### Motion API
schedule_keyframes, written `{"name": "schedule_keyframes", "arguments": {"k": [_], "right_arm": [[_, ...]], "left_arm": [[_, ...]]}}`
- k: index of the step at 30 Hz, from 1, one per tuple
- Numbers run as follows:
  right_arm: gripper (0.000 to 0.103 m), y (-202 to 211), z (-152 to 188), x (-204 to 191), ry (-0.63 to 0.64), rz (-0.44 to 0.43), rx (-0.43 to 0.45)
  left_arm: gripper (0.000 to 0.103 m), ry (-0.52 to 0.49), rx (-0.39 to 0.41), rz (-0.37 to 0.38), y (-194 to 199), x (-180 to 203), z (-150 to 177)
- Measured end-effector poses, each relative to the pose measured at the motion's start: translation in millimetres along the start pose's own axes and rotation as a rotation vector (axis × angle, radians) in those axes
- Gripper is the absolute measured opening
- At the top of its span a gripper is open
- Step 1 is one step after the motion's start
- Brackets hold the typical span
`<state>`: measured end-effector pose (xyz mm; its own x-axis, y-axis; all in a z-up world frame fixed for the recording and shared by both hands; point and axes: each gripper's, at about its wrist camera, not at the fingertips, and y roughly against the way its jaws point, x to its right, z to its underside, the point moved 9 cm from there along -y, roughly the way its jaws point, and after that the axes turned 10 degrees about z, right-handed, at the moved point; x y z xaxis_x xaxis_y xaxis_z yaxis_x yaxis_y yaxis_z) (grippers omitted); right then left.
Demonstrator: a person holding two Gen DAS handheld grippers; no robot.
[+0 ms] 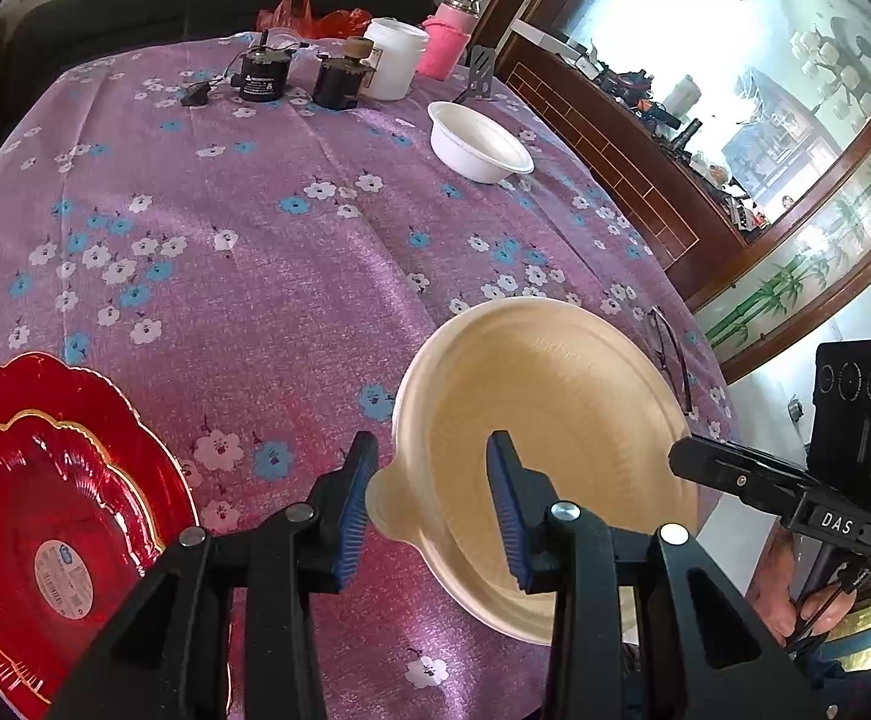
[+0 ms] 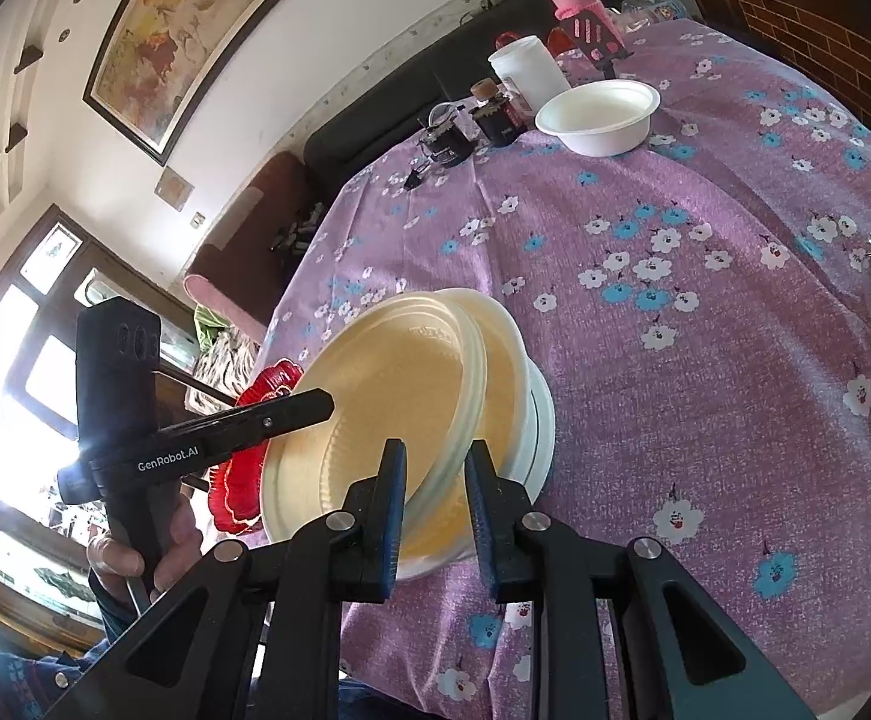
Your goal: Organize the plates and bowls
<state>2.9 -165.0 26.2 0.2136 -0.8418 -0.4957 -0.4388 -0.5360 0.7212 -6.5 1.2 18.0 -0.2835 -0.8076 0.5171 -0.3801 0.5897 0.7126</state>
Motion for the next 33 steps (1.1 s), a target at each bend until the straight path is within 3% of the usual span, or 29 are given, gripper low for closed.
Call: {"name": "schedule_keyframes", "arguments": {"k": [8, 12, 21, 27, 33], "right_arm": [[0.024, -2.6, 0.6, 3.7, 0.002, 0.018, -0.014], [0.035, -2.3, 1.0, 2.6, 0.004, 0.019, -0.021], [0.038, -1.5, 2.2, 2.4, 0.026, 0.032, -0.036], [0.051, 10.9, 0.4, 2.6, 0.075, 0.07, -0.02], [0.051, 30.6, -12.1, 20.1, 0.044, 0.077, 0.025]], "left_arm": [[0.035, 0.002, -0.018, -0.005, -6.5, -2.1, 1.7], [0.037, 0.002, -0.019, -0.011, -5.6, -3.3, 1.3], [0.037, -0.006, -0.013, -0.014, -1.9, -3.9, 1.4], [0.037, -0.008, -0.01, -0.021, 1.0, -3.6, 0.8], [0.037, -0.013, -0.008, -0.027, 8.7, -3.4, -3.1]]}}
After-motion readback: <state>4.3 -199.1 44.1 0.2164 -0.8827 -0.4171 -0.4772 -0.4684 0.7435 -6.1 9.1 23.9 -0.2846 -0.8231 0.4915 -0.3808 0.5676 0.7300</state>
